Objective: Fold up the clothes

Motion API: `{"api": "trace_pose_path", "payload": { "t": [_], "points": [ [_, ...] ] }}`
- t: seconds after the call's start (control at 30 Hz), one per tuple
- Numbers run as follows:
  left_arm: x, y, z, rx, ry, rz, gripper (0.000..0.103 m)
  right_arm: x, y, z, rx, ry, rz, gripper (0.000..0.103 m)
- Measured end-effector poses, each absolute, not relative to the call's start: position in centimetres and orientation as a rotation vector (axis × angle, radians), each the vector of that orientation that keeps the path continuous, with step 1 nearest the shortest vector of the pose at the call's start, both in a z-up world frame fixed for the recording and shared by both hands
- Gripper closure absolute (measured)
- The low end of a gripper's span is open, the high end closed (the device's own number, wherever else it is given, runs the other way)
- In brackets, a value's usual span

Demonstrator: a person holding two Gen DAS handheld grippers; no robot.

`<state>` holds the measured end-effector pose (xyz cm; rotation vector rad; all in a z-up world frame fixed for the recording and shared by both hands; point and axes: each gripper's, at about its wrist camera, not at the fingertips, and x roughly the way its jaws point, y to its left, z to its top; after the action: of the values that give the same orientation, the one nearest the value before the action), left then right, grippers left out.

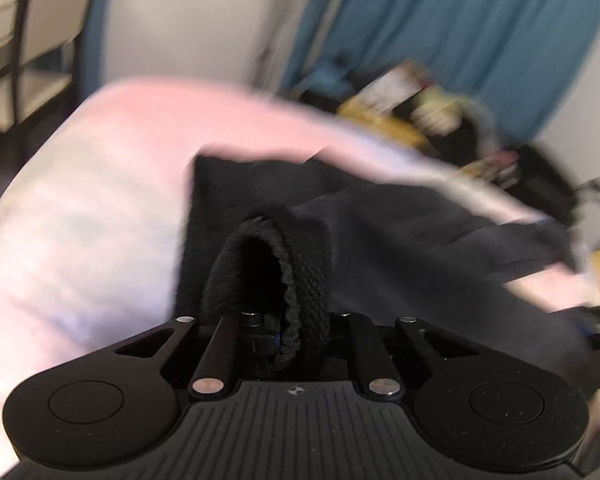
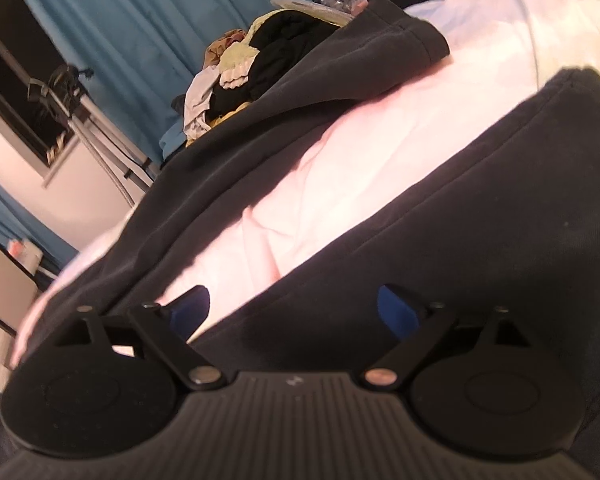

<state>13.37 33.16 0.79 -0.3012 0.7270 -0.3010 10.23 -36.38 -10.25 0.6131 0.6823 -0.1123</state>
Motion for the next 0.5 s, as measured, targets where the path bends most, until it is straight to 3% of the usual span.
{"api": "trace_pose_path", "payload": {
  "t": [0.17, 0.3, 0.5],
  "points": [
    [8.9, 35.7, 3.2, -0.390, 0.786, -0.480, 0.091, 9.0, -36.1, -9.4, 0.577, 0.669, -0.127, 0.011],
    [6.2, 36.7, 0.5, -0.362, 0.882, -0.440, 0.088, 8.0, -36.4, -9.2, 0.568, 0.661, -0.140, 0.011],
    [4.8, 35.7, -4.7, -0.300, 0.788, -0.153, 0.064, 8.2, -35.9, -9.5, 0.518, 0.695, -0.150, 0.011]
  ]
}}
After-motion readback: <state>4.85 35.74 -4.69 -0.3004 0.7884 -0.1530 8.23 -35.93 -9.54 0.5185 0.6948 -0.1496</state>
